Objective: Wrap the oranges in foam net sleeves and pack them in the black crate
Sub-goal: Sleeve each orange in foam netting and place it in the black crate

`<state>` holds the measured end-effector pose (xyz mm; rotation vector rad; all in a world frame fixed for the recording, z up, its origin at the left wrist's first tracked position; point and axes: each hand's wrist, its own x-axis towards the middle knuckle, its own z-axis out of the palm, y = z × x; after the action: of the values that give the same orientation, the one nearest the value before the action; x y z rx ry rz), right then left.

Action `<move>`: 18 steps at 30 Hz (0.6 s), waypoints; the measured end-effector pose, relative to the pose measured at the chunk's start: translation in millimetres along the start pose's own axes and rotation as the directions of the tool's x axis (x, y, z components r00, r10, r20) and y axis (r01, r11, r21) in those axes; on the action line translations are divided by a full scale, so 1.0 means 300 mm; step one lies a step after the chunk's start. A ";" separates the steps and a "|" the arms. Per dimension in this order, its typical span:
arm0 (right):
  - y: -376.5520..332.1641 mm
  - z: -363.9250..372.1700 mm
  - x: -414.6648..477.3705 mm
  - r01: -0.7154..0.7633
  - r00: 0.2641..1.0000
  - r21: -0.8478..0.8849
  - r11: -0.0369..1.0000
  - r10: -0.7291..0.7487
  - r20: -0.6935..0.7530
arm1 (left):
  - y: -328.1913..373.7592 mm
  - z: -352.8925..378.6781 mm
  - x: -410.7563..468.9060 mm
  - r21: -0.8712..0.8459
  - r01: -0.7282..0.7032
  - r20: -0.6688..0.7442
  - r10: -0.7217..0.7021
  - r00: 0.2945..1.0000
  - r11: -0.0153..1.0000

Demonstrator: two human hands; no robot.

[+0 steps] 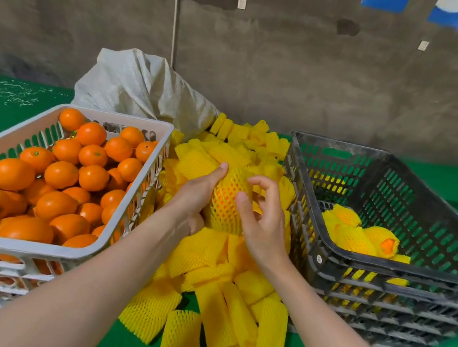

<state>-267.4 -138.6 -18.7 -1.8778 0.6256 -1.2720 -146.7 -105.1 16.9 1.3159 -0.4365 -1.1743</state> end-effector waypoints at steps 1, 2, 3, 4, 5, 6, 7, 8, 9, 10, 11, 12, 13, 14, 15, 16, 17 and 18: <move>-0.001 -0.006 -0.006 0.038 0.998 -0.038 0.999 -0.036 0.047 | 0.005 0.014 0.004 -0.001 -0.009 -0.022 0.009 1.000 1.000; -0.001 -0.015 -0.008 0.062 0.995 -0.070 0.996 -0.056 0.084 | 0.011 0.030 0.005 -0.012 -0.012 -0.037 0.012 0.999 1.000; -0.001 -0.026 -0.006 0.075 0.992 -0.093 0.993 -0.065 0.107 | 0.016 0.047 0.006 -0.035 -0.018 -0.040 0.017 0.999 0.999; -0.002 -0.041 -0.003 0.089 0.990 -0.116 0.989 -0.075 0.121 | 0.020 0.068 0.005 -0.072 -0.024 -0.032 0.022 0.999 0.997; -0.002 -0.056 0.001 0.108 0.987 -0.137 0.985 -0.090 0.131 | 0.023 0.092 0.001 -0.108 -0.032 -0.024 0.030 0.999 0.994; -0.002 -0.072 0.004 0.128 0.985 -0.156 0.979 -0.106 0.139 | 0.024 0.118 -0.003 -0.131 -0.052 -0.024 0.050 0.998 0.990; -0.002 -0.090 0.007 0.144 0.983 -0.171 0.975 -0.120 0.143 | 0.020 0.143 -0.006 -0.112 -0.097 -0.029 0.094 0.995 0.989; -0.001 -0.111 0.014 0.152 0.982 -0.183 0.971 -0.128 0.137 | 0.017 0.171 -0.010 -0.061 -0.149 -0.027 0.148 0.989 0.987; -0.001 -0.135 0.024 0.155 0.984 -0.194 0.969 -0.134 0.116 | 0.016 0.201 -0.014 -0.002 -0.199 -0.010 0.199 0.980 0.980; -0.001 -0.164 0.038 0.154 0.987 -0.204 0.967 -0.141 0.077 | 0.020 0.237 -0.024 0.040 -0.238 0.017 0.238 0.971 0.970; -0.002 -0.198 0.055 0.152 0.988 -0.213 0.965 -0.150 0.023 | 0.026 0.270 -0.028 0.077 -0.268 0.049 0.265 0.963 0.960; -0.002 -0.234 0.073 0.152 0.986 -0.220 0.964 -0.164 -0.039 | 0.029 0.304 -0.027 0.103 -0.295 0.084 0.288 0.954 0.950; 0.000 -0.274 0.092 0.151 0.979 -0.231 0.961 -0.178 -0.102 | 0.026 0.338 -0.021 0.121 -0.337 0.119 0.324 0.939 0.934; 0.005 -0.316 0.112 0.144 0.970 -0.251 0.957 -0.187 -0.156 | 0.015 0.373 -0.015 0.142 -0.405 0.158 0.383 0.910 0.903; 0.014 -0.360 0.132 0.126 0.963 -0.277 0.953 -0.184 -0.197 | -0.001 0.407 -0.010 0.194 -0.497 0.193 0.463 0.865 0.846; 0.026 -0.406 0.155 0.093 0.960 -0.304 0.948 -0.166 -0.227 | -0.024 0.437 0.001 0.266 -0.589 0.228 0.544 0.808 0.763; 0.042 -0.452 0.179 0.046 0.960 -0.329 0.943 -0.133 -0.248 | -0.048 0.466 0.017 0.347 -0.655 0.262 0.601 0.755 0.671; 0.061 -0.499 0.204 -0.011 0.962 -0.356 0.935 -0.087 -0.260 | -0.071 0.492 0.042 0.432 -0.691 0.301 0.630 0.716 0.579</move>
<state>-381.9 -243.0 30.8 -2.0229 1.0276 -1.5406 -270.6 -187.2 34.2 1.3399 -1.2954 -0.4808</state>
